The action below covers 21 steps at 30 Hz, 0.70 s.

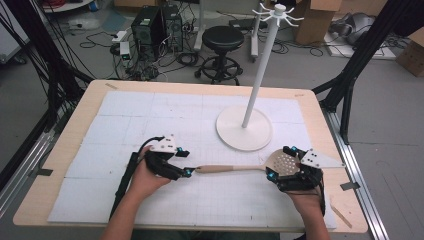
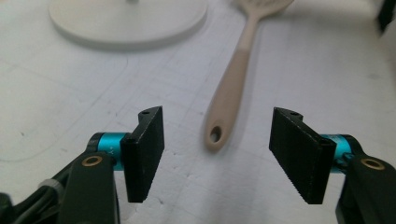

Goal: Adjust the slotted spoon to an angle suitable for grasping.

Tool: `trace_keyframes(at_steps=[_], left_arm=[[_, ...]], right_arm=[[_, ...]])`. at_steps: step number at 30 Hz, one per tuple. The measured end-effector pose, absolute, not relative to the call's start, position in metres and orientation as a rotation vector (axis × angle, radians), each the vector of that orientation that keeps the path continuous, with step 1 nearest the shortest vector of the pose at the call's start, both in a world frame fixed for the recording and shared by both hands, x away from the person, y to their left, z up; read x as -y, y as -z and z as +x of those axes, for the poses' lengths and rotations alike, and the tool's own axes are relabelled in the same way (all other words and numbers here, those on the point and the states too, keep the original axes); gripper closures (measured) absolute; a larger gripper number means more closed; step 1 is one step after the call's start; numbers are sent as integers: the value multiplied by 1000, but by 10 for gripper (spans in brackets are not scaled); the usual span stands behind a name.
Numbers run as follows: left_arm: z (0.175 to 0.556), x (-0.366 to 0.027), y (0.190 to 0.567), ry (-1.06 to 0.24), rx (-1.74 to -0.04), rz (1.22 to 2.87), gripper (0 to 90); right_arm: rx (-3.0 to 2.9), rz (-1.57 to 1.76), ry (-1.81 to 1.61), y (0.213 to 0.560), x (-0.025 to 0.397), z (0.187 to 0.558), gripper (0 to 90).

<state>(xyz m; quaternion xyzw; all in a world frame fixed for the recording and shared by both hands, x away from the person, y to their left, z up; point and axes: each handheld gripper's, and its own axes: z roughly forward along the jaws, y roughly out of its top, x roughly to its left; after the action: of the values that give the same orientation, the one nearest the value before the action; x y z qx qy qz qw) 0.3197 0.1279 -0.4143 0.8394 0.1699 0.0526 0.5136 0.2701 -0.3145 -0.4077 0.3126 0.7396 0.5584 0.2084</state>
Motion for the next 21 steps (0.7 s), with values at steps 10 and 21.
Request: trace_keyframes(at_steps=[10, 21], left_arm=[[310, -180, 388, -187, -418, 1833, 177], [311, -203, 386, -232, -472, 1757, 59]], right_arm=[[-2043, 859, -1567, 401, 317, 270, 2], [-2102, 830, -1546, 403, 298, 275, 2]])
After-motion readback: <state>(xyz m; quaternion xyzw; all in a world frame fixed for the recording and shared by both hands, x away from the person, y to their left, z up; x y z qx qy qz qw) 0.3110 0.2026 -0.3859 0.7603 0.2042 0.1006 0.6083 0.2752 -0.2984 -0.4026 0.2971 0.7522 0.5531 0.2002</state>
